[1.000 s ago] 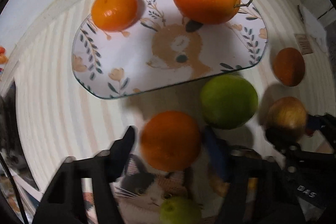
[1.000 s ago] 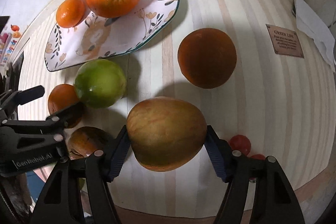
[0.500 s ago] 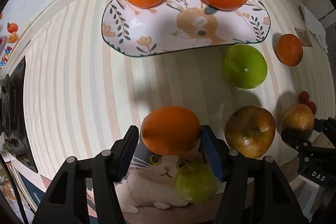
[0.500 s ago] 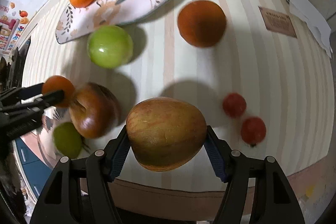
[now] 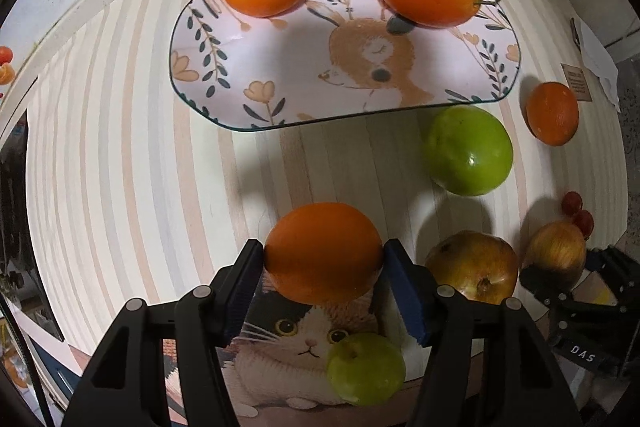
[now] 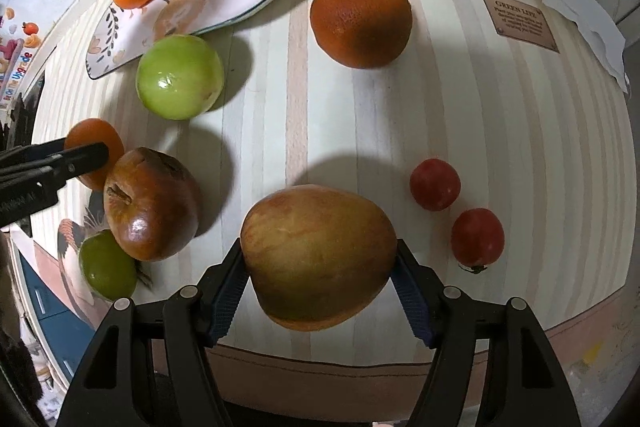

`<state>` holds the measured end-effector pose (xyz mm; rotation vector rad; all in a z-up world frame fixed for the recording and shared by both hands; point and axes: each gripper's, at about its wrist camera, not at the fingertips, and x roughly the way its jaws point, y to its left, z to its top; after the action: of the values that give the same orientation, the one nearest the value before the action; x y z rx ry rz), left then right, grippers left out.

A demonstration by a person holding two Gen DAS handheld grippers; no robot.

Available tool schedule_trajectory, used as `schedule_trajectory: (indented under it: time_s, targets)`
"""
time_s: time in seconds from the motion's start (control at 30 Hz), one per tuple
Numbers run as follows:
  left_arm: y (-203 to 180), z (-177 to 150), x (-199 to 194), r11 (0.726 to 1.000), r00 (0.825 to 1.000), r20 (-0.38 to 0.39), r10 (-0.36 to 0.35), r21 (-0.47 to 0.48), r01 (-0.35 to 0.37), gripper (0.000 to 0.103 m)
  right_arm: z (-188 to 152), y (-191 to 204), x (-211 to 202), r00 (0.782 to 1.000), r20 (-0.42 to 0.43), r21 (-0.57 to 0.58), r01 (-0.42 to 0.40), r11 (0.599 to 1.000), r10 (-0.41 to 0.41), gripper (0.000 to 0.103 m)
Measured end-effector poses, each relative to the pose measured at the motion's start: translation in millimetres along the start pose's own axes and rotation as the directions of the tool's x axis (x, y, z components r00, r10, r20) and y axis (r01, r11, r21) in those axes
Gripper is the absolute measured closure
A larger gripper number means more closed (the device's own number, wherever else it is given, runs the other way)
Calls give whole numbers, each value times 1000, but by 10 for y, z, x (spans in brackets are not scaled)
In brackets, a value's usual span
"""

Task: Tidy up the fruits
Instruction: 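Carry the held apple and orange over the plate with both tools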

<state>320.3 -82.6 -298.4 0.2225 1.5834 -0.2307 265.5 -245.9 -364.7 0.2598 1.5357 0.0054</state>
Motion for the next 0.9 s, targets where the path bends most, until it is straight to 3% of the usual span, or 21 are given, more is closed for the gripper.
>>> schedule_trajectory:
  time_s: [0.07, 0.3, 0.43, 0.57, 0.73, 0.9]
  targets:
    - [27, 2, -10, 1000, 1000, 7, 25, 7, -25, 43, 9, 0, 15, 1000, 3, 1, -3, 1000, 3, 32]
    - [185, 61, 24, 1000, 1000, 12, -25, -11, 25, 41, 4, -58, -1, 1000, 4, 13, -11, 1000, 11, 32]
    - [229, 204, -1, 1000, 1000, -16, -6, -28, 5, 43, 41, -86, 7, 1000, -15, 18, -17, 1000, 17, 32]
    - [126, 213, -107, 999, 999, 18, 27, -18, -26, 43, 40, -112, -4, 999, -23, 19, -26, 999, 27, 32]
    - [120, 173, -521, 1000, 996, 92, -4, -12, 5, 43, 30, -116, -159, 999, 23, 41, -44, 998, 43, 33]
    - [225, 189, -1111, 997, 980, 194, -42, -52, 53, 43, 239, 12, -577, 989, 109, 25, -98, 995, 95, 33]
